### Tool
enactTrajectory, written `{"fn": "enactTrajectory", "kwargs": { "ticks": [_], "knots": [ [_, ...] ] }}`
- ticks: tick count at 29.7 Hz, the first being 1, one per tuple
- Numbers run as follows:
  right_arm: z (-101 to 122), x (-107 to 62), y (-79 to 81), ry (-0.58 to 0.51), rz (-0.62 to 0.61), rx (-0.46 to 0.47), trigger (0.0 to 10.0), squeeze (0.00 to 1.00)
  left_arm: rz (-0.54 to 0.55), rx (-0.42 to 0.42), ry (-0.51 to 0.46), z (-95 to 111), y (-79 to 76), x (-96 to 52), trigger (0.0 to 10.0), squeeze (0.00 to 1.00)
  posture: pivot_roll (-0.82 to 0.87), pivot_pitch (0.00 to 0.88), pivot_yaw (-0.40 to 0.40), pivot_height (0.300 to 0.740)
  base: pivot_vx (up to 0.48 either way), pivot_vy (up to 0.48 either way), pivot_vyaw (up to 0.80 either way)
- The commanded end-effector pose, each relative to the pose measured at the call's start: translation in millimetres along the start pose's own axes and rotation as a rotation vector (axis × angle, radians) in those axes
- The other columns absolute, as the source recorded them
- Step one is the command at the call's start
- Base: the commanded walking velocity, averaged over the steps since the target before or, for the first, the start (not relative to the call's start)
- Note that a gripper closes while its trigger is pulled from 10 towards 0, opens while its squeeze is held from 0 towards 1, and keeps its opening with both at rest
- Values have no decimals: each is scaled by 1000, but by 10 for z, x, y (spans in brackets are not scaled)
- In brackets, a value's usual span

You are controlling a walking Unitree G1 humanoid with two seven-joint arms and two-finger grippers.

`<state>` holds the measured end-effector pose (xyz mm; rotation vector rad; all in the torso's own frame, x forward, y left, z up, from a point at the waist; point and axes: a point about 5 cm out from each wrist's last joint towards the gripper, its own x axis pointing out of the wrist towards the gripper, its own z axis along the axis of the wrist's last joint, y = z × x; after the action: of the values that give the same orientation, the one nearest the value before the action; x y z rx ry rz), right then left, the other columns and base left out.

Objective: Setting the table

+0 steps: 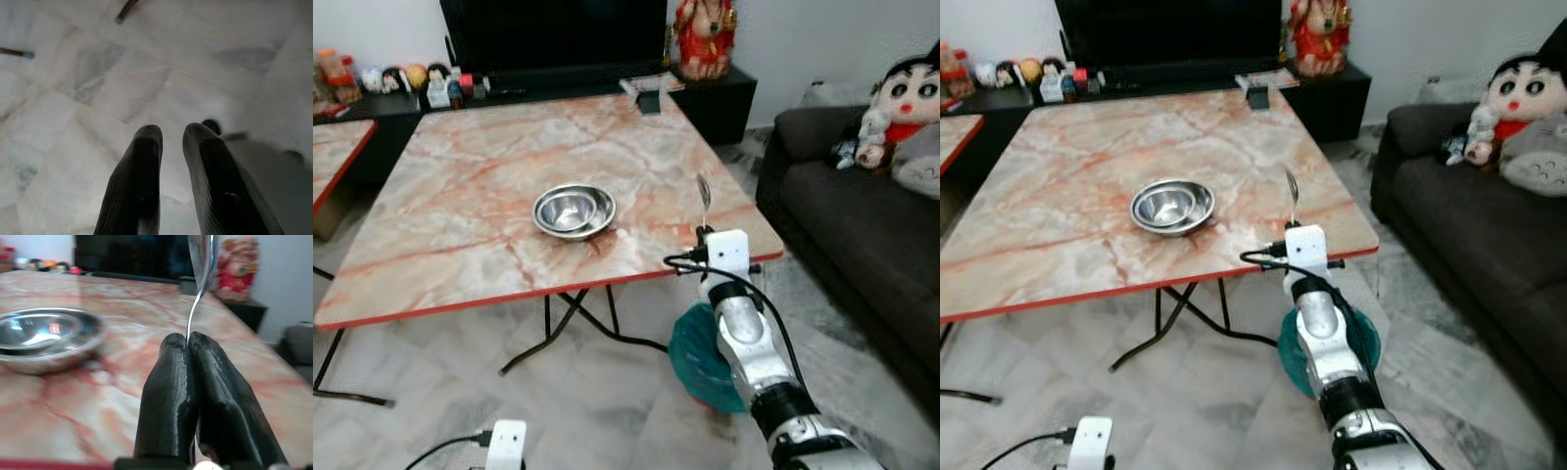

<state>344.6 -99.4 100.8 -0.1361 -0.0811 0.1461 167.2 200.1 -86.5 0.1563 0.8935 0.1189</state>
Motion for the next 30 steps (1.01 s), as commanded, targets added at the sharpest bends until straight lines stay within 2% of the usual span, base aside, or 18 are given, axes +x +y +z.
{"fn": "enactTrajectory", "kwargs": {
  "ticks": [1,10,12,14,24,30],
  "knots": [
    [66,34,-5,-24,7,-11,10000,0,6,-13,5,0,7,2,10000,0,10,8,22,740,401,0,0],
    [97,22,72,-53,62,-31,10000,0,4,-12,2,17,-2,6,10000,0,8,9,19,740,401,0,0],
    [103,21,86,-56,68,-31,10000,0,3,-13,1,18,-8,6,10000,0,8,9,19,740,401,0,666],
    [101,21,91,-55,68,-27,10000,0,2,-13,2,16,-8,6,10000,0,8,9,19,740,401,0,688],
    [89,15,78,-48,63,-10,10000,0,6,-12,2,15,-3,6,10000,0,9,11,18,740,401,0,0],
    [71,-1,85,-41,59,-4,10000,0,9,-14,-3,25,2,8,10000,0,5,15,21,740,169,0,0]
  ]
}}
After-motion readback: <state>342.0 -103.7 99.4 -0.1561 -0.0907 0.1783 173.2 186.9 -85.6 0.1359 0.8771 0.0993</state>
